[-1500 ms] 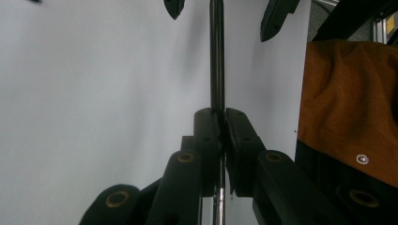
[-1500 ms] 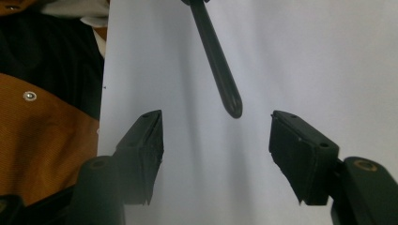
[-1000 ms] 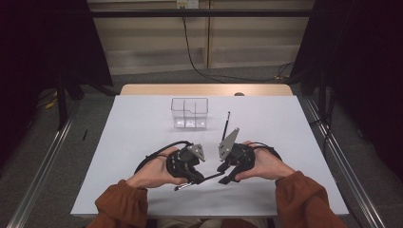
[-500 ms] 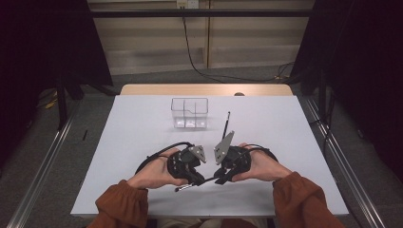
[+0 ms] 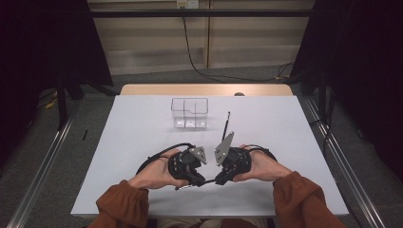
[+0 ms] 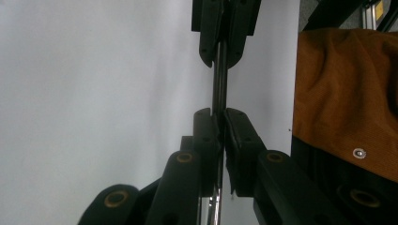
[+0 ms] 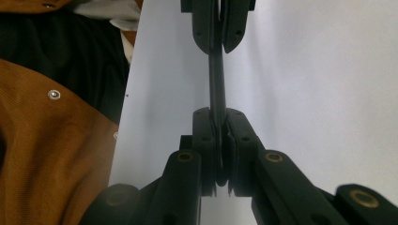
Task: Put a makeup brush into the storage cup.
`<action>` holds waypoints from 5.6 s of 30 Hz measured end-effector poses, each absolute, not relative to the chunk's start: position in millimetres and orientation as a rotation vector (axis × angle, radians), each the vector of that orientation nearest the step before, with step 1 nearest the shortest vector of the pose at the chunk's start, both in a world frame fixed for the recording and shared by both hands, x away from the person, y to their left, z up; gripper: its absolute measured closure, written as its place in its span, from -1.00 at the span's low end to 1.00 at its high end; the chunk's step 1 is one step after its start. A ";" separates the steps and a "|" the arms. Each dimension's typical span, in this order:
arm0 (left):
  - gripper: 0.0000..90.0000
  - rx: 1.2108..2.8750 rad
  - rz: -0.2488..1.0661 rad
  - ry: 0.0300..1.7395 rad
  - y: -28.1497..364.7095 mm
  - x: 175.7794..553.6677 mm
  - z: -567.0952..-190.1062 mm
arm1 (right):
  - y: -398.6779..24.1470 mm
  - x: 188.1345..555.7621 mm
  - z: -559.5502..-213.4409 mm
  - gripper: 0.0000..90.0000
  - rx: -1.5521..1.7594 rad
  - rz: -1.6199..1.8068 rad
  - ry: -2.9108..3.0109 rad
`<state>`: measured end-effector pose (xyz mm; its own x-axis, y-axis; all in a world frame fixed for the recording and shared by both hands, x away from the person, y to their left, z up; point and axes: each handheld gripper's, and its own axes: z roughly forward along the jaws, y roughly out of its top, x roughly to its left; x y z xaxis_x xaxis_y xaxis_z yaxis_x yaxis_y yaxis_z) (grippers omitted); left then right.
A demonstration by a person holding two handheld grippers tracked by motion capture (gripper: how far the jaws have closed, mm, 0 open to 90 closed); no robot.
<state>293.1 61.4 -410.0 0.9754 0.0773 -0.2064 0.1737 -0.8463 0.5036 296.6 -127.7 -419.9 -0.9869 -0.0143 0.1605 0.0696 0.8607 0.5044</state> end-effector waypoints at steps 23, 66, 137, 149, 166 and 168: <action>-0.02 2.399 -0.131 0.346 76.8 304.3 -405.9 | -139.4 300.2 -412.4 0.86 -0.151 -0.867 -2.892; -0.92 2.146 0.161 0.575 136.5 293.5 -391.5 | -170.5 297.4 -411.0 0.86 -0.357 -0.931 -2.923; -0.92 1.997 0.283 0.688 157.6 275.9 -410.1 | -203.0 267.2 -423.7 0.86 -0.667 -1.880 -2.585; -0.92 1.951 0.319 0.623 143.3 273.5 -407.2 | -199.7 267.1 -422.6 0.86 -0.667 -1.904 -2.580; -0.92 1.873 0.276 0.555 121.3 274.8 -406.7 | -192.8 268.5 -424.1 0.86 -0.640 -1.922 -2.566; -0.92 1.867 0.279 0.545 117.0 275.1 -406.2 | -192.4 268.7 -424.2 0.86 -0.638 -1.924 -2.564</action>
<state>275.1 117.0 -406.2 0.8658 0.4956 -0.0695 0.2337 -0.2778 0.9318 268.7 -192.4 -424.2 -0.9161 0.3795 0.1293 0.2302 0.2339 0.9446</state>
